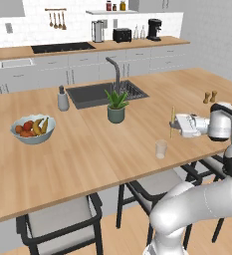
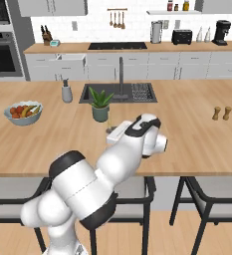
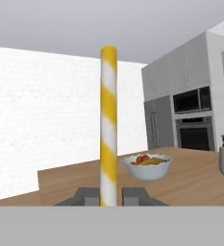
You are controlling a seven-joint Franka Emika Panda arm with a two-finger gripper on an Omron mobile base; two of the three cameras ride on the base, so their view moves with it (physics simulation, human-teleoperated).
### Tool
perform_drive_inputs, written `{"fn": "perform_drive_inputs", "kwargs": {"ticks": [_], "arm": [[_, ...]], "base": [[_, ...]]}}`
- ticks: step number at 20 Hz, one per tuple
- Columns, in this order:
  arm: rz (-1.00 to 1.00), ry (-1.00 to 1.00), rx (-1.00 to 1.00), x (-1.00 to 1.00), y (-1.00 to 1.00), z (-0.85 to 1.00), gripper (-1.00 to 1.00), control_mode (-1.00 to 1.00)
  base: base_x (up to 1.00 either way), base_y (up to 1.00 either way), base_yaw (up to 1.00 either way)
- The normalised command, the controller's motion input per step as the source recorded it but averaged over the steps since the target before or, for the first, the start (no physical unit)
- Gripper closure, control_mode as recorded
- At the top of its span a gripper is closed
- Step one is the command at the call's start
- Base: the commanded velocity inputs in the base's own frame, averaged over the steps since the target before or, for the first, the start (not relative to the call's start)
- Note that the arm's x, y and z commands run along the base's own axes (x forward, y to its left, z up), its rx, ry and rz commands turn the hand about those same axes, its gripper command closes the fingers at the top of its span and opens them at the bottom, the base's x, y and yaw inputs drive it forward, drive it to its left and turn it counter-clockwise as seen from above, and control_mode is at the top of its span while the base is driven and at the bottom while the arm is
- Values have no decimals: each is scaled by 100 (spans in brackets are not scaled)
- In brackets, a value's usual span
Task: Take a straw from the drawer in front and place it inside the glass cup on the dining counter.
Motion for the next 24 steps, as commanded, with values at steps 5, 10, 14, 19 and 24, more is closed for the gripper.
{"fn": "perform_drive_inputs", "kwargs": {"ticks": [5,10,14,19,24], "arm": [[0,-7,0,0,33,-5,100,-100],[0,-1,0,0,2,0,100,-100],[0,1,0,0,0,-4,100,-100],[0,4,0,0,0,-22,100,-100],[0,1,0,2,0,-27,100,-100]], "base": [[0,0,0],[0,0,0],[0,0,0],[0,0,0],[0,0,0]]}}
